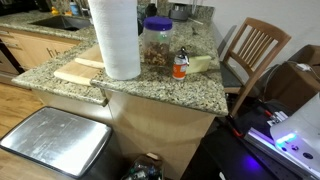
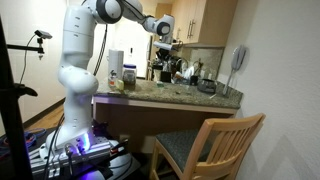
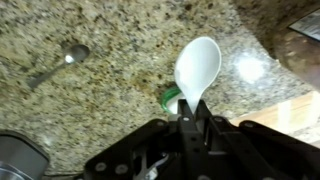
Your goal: Remove the white plastic spoon from the top of the closed jar and replace it with the silver spoon
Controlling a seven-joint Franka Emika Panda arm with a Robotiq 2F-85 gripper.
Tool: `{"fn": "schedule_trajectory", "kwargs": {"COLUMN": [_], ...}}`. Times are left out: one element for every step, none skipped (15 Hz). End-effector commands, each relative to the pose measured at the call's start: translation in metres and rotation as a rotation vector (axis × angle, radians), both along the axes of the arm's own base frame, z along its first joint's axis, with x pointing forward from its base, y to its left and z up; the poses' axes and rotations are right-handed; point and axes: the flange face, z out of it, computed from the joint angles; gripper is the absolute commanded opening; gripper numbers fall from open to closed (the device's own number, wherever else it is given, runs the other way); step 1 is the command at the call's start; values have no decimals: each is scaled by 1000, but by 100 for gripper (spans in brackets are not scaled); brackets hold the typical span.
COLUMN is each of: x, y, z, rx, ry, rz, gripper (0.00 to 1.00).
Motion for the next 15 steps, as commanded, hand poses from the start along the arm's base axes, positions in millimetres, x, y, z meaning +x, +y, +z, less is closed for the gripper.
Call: {"fn": "schedule_trajectory", "kwargs": {"x": [10,12,14,14,15,16,16,16,22,29,33,38,42,46,50], "y": [-66,-82,-87,-80,-86,-86,-83,-80,-82,-90,-100,-110,-118,-127,-135], "z": [-38,-49,-57,-44,-51,-52,-50,-48,-58,-70,-79,-87,-94,-102,-109], "rx": [-45,-58,-56,-48,-51,-51,-51,-50,-77,-84,-92,-87,-89,-89,-89], "ry": [2,3,21,17,27,28,25,22,22,34,33,37,33,31,21], "rz": [-197,-259,-321,-238,-256,-255,-251,-246,-274,-316,-370,-425,-472,-516,-563], "gripper": [3,3,3,3,11,11,11,3,3,3,3,3,3,3,3]}}
